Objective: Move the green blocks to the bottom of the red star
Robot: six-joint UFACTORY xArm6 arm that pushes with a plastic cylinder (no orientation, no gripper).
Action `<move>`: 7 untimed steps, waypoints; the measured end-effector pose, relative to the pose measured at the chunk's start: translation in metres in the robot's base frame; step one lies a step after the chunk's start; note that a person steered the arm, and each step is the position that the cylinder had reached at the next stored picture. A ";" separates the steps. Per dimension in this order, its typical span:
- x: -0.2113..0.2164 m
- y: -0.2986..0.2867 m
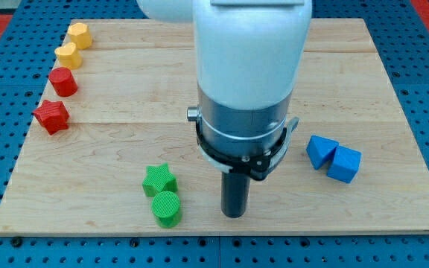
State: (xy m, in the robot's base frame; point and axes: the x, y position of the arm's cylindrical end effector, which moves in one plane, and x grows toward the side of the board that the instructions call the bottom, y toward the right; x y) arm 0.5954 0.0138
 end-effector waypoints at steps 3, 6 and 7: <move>-0.051 -0.189; -0.073 -0.229; -0.071 -0.231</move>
State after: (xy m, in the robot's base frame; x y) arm 0.5242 -0.2168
